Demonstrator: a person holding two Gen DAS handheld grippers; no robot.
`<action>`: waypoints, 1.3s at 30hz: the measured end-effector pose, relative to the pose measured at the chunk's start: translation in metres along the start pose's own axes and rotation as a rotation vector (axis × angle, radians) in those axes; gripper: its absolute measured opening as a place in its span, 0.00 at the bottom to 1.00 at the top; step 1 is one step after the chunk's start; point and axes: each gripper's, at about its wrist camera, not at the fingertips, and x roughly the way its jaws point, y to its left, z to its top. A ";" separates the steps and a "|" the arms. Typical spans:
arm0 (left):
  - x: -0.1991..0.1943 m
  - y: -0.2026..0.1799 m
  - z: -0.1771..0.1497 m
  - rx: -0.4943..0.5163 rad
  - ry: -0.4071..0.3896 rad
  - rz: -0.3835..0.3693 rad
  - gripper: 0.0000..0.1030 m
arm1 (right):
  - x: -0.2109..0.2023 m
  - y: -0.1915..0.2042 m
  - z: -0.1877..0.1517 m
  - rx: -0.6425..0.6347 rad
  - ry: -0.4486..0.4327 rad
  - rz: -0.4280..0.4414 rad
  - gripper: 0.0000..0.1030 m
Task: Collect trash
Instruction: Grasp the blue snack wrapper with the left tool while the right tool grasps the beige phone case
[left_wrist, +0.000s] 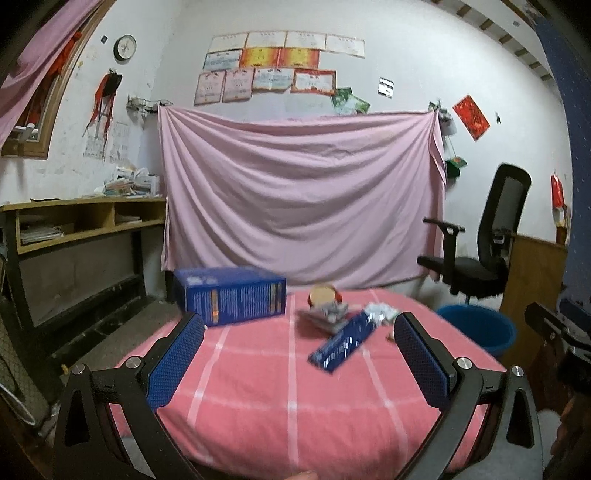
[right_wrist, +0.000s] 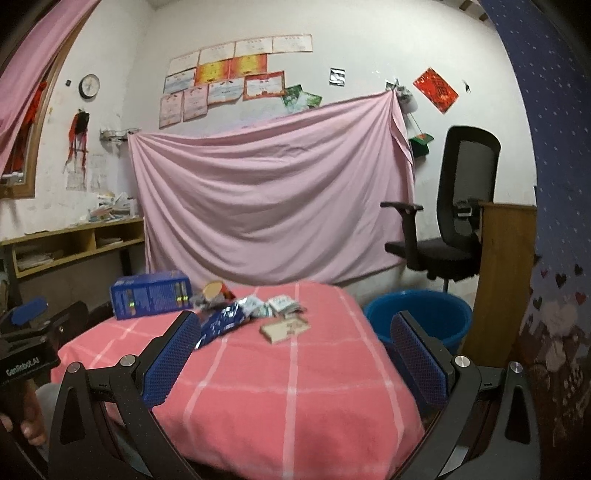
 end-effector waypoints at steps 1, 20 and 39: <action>0.005 0.001 0.003 -0.005 -0.010 0.001 0.98 | 0.005 0.000 0.003 -0.005 -0.008 0.003 1.00; 0.132 0.007 -0.002 0.050 0.172 -0.118 0.98 | 0.141 -0.020 0.007 -0.121 0.177 0.131 1.00; 0.222 -0.020 -0.039 0.235 0.591 -0.247 0.64 | 0.249 -0.020 -0.033 -0.154 0.702 0.279 0.96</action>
